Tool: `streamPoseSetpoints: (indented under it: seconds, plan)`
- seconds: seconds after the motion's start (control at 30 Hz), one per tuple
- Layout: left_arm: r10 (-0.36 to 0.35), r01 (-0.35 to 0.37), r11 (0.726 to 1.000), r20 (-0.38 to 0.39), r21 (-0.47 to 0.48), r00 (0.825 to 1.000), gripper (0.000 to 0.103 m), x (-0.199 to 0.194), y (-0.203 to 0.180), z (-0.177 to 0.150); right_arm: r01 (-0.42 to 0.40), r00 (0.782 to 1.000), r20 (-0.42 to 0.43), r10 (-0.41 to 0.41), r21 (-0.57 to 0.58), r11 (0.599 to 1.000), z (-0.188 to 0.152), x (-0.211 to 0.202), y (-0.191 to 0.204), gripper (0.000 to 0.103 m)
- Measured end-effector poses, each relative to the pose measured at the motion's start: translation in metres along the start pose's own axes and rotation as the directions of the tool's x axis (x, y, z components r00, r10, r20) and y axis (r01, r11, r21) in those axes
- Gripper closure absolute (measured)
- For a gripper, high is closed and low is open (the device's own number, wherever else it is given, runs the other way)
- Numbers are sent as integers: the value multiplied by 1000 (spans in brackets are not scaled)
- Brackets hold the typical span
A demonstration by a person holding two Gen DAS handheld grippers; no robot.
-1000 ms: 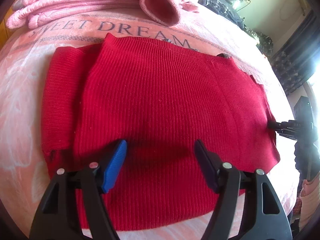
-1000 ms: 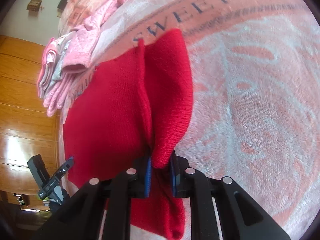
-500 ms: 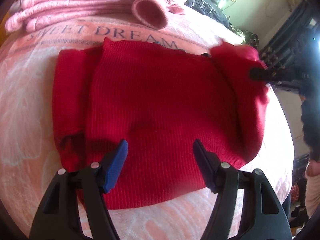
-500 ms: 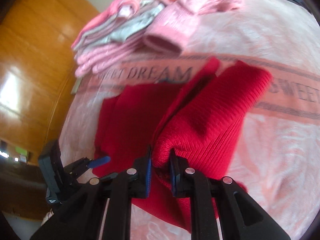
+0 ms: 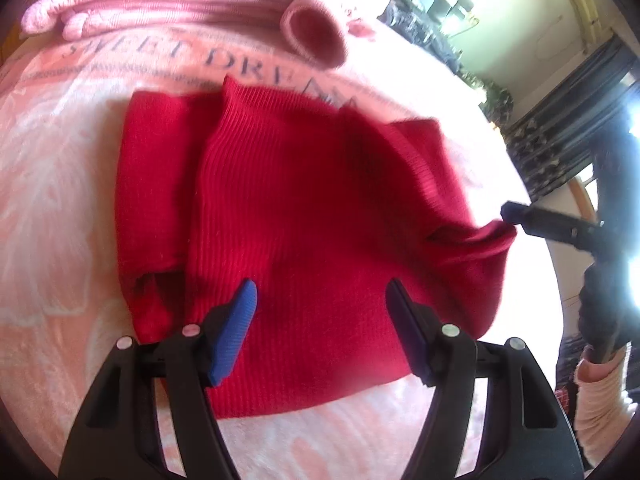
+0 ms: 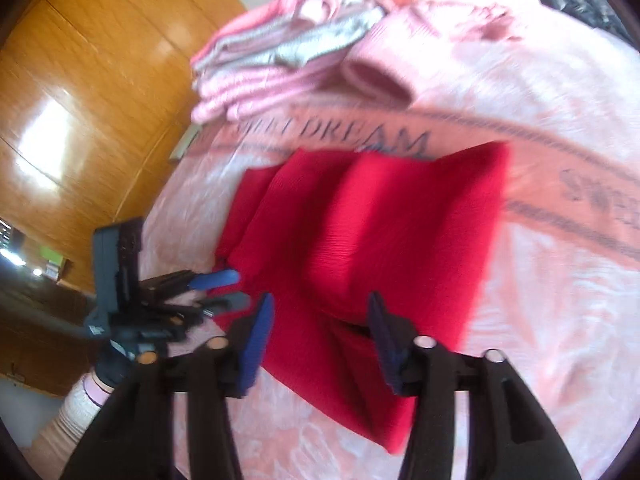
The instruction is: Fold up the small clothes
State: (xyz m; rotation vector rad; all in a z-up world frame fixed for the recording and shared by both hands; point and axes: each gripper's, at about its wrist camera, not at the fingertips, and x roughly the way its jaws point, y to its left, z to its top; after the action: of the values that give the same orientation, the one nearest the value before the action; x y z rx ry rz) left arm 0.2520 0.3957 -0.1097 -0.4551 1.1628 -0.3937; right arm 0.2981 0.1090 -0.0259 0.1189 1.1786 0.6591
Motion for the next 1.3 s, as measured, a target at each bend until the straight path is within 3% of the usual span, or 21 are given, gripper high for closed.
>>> streamPoseSetpoints:
  seconds: [0.07, 0.13, 0.23, 0.37, 0.5, 0.73, 0.8, 0.9, 0.97, 1.1, 1.2, 1.3]
  plan:
    - [-35, 35, 999, 17, -10, 999, 35, -8, -4, 6, 40, 999, 25, -40, -17, 999, -5, -13, -10, 37]
    - [-78, 78, 996, 11, -41, 997, 35, -8, -7, 12, 44, 999, 4, -44, -39, 998, -11, -12, -17, 36]
    - [-110, 109, 991, -11, -81, 994, 35, 0, -11, 15, -16, 999, -53, 12, -84, 996, -23, 1, -14, 36]
    - [-105, 103, 990, -22, -101, 994, 35, 7, -11, 16, -12, 997, -76, -6, -234, 972, -41, 12, 13, 36]
    - [-70, 65, 993, -40, -101, 997, 35, 7, -6, 13, 39, 993, -86, -77, -380, 924, -62, 30, 41, 36]
    - [-53, 47, 994, -51, -98, 997, 35, 5, 1, 13, 62, 985, -113, -133, -488, 870, -86, 62, 72, 39]
    - [-56, 50, 995, -57, -92, 997, 35, 6, 0, 13, 108, 977, -106, -187, -507, 855, -90, 73, 76, 47]
    - [-63, 57, 995, -69, -85, 996, 35, 9, -2, 12, 137, 970, -111, -216, -484, 864, -86, 79, 66, 71]
    - [-76, 69, 994, -77, -85, 994, 35, 12, -4, 14, 99, 978, -122, -171, -446, 890, -81, 75, 57, 95]
    - [-167, 154, 980, -92, -126, 982, 34, 22, -8, 20, -17, 995, -96, -16, -335, 942, -70, 47, 42, 96]
    - [-302, 270, 936, -124, -224, 945, 34, 44, -6, 28, -117, 993, -50, 108, -242, 963, -61, 18, 26, 96]
    - [-376, 319, 896, -143, -310, 916, 34, 72, -5, 38, -167, 985, 5, 172, -206, 964, -55, -5, 17, 96]
